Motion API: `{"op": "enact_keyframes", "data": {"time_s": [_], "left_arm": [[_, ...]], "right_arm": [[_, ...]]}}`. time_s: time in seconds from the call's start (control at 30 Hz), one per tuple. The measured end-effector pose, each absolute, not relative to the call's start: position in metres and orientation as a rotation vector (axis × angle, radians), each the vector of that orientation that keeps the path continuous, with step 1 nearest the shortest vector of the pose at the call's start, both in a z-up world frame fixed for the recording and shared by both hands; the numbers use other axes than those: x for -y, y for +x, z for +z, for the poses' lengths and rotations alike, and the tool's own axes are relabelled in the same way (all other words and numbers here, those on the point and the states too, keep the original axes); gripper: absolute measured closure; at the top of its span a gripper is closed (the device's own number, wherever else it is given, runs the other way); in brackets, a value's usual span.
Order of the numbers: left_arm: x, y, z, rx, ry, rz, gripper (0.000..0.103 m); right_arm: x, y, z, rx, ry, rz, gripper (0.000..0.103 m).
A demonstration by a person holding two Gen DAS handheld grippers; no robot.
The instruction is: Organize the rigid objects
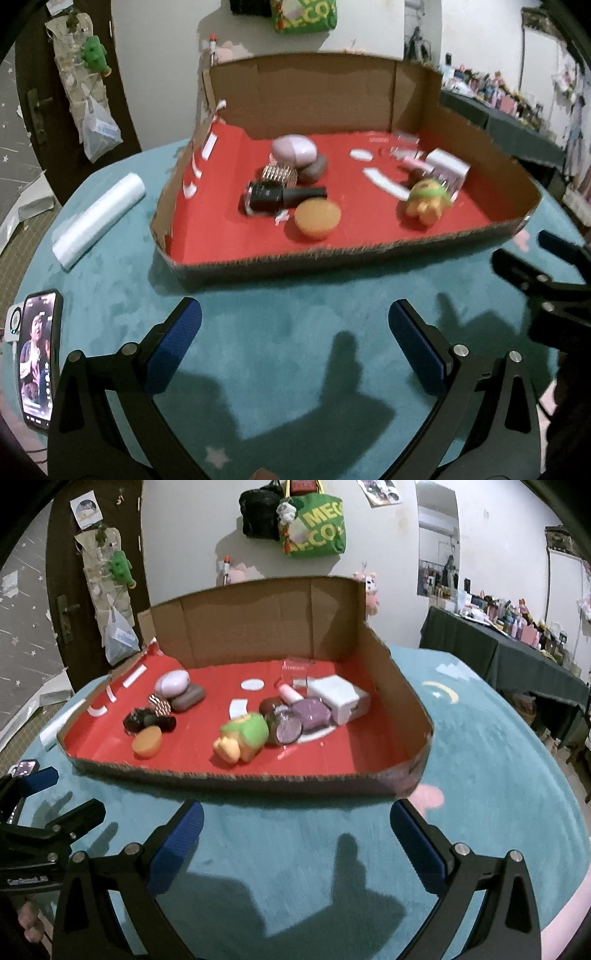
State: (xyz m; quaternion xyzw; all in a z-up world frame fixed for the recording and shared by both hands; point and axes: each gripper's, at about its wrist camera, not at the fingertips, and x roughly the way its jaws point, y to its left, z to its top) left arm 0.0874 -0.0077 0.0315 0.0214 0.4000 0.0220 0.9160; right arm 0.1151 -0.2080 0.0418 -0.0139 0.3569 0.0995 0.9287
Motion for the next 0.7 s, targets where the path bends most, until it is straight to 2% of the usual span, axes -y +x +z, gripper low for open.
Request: {"op": "enact_keyframes", "data": {"time_s": [0.7], "left_arm": [[-0.004, 0.102, 0.004, -0.916, -0.03, 0.029, 0.0]], "right_arm": [[0.206, 0.125, 0.012, -0.842, -0.081, 0.175, 0.0]]}}
